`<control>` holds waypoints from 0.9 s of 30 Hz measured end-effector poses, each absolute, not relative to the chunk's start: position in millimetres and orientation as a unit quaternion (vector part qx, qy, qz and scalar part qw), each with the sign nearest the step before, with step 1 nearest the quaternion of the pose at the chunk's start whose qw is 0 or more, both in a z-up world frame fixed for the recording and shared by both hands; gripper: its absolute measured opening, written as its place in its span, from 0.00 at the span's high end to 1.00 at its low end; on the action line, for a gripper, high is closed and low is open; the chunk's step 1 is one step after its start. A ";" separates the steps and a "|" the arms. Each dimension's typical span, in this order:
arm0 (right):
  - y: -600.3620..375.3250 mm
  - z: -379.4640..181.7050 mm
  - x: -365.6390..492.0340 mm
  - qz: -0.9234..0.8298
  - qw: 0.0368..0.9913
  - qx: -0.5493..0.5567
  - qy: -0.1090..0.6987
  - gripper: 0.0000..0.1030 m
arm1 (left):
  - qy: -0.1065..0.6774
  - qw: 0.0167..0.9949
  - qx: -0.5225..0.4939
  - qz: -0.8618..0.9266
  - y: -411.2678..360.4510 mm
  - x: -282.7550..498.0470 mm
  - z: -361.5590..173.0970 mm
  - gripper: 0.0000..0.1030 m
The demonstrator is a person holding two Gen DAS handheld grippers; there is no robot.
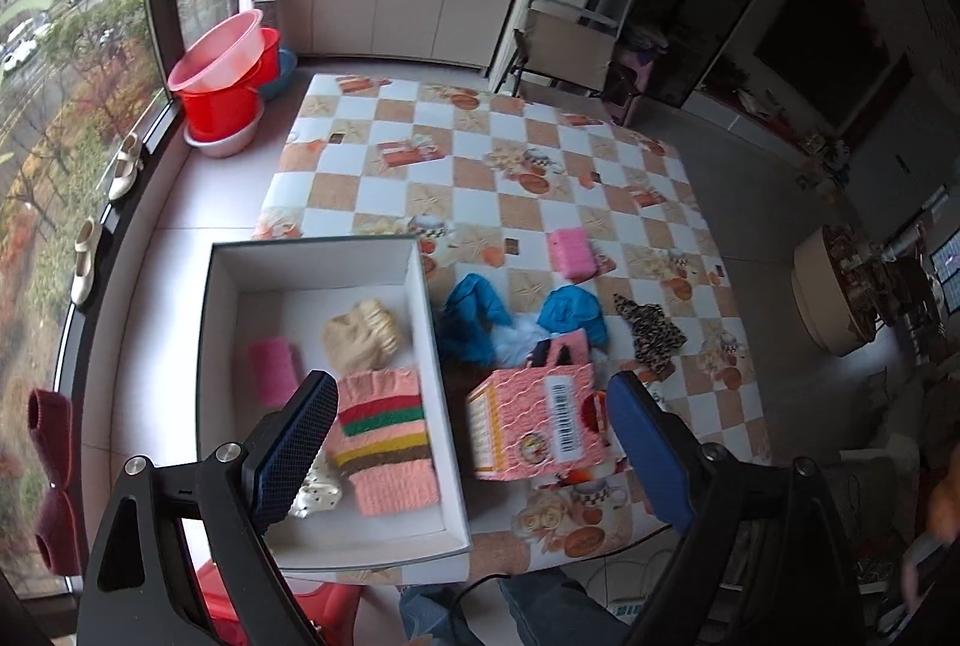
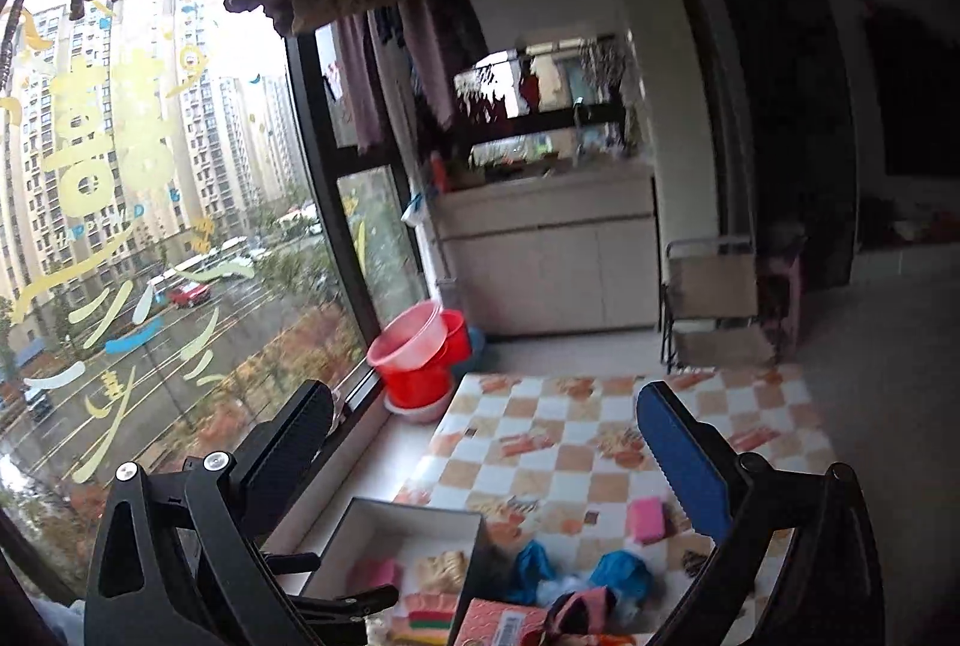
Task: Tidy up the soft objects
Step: 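Move both open tools back over the pile on the table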
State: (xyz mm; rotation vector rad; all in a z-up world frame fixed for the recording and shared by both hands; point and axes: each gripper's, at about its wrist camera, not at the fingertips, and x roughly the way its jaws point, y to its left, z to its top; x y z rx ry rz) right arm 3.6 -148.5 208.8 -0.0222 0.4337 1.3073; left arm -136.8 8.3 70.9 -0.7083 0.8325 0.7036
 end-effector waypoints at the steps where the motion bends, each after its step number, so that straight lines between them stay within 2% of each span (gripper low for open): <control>1: -138.0 199.1 9.0 0.611 0.752 -0.046 0.244 0.01 | 0.392 0.796 -0.329 0.323 8.4 -130.2 72.1 0.10; 4: -126.0 154.1 24.9 0.608 0.698 -0.091 0.366 0.01 | 0.409 0.794 -0.320 0.316 4.8 -111.3 71.8 0.10; 8: -149.2 107.0 60.9 0.550 0.706 -0.060 0.442 0.01 | 0.434 0.785 -0.320 0.303 3.2 -90.7 63.7 0.10; 14: -179.5 55.9 128.3 0.445 0.719 -0.056 0.530 0.01 | 0.464 0.765 -0.338 0.291 14.3 -49.9 46.5 0.10; 20: -169.0 2.2 167.9 0.365 0.697 -0.126 0.604 0.01 | 0.487 0.753 -0.343 0.279 26.5 11.8 30.1 0.10; 27: -131.8 -55.8 202.4 0.357 0.660 -0.172 0.639 0.01 | 0.524 0.720 -0.356 0.286 53.7 96.1 -17.8 0.10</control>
